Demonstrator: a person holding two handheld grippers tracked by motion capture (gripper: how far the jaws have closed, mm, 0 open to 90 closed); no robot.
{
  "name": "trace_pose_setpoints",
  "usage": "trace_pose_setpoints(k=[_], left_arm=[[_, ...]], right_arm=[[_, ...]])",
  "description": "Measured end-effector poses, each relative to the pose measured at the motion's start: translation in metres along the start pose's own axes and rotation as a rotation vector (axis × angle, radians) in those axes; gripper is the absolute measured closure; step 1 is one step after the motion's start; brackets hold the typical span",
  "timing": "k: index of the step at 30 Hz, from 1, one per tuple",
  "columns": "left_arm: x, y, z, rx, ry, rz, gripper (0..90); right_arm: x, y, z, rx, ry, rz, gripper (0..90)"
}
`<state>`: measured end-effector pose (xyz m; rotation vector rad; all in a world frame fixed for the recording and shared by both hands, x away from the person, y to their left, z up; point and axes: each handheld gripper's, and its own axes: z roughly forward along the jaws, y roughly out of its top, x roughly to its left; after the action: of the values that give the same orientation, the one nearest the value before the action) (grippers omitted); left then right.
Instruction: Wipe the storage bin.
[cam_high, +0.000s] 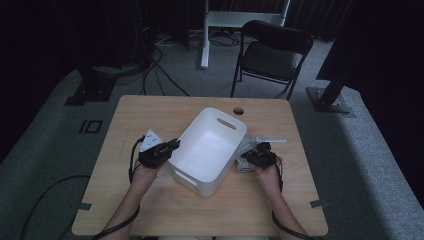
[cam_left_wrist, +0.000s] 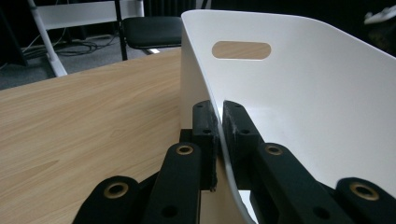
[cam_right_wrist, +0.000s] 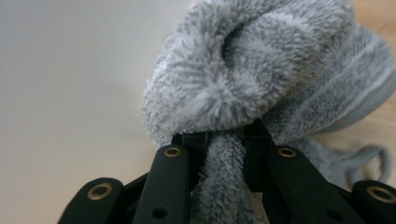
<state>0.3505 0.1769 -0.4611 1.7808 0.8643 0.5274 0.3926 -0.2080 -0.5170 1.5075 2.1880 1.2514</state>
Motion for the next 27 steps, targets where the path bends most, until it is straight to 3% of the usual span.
trace_pose_setpoints(k=[5, 8, 17, 22, 27], left_arm=[[-0.001, 0.0, 0.0, 0.0, 0.024, -0.019, 84.4], [-0.002, 0.001, 0.001, 0.005, 0.036, -0.024, 84.8], [-0.003, 0.002, 0.002, 0.012, 0.049, -0.025, 85.0], [-0.004, 0.002, 0.002, 0.014, 0.058, -0.018, 85.1], [-0.004, 0.002, 0.002, 0.016, 0.049, -0.016, 85.3]], right_arm=[[-0.002, -0.006, 0.005, 0.017, 0.016, 0.018, 76.5], [0.001, -0.004, -0.001, 0.022, 0.008, -0.005, 76.6], [0.019, 0.005, -0.044, -0.085, 0.083, -0.049, 76.4], [0.034, 0.006, -0.069, -0.154, 0.134, -0.099, 76.4], [0.046, 0.004, -0.076, -0.165, 0.158, -0.137, 76.3]])
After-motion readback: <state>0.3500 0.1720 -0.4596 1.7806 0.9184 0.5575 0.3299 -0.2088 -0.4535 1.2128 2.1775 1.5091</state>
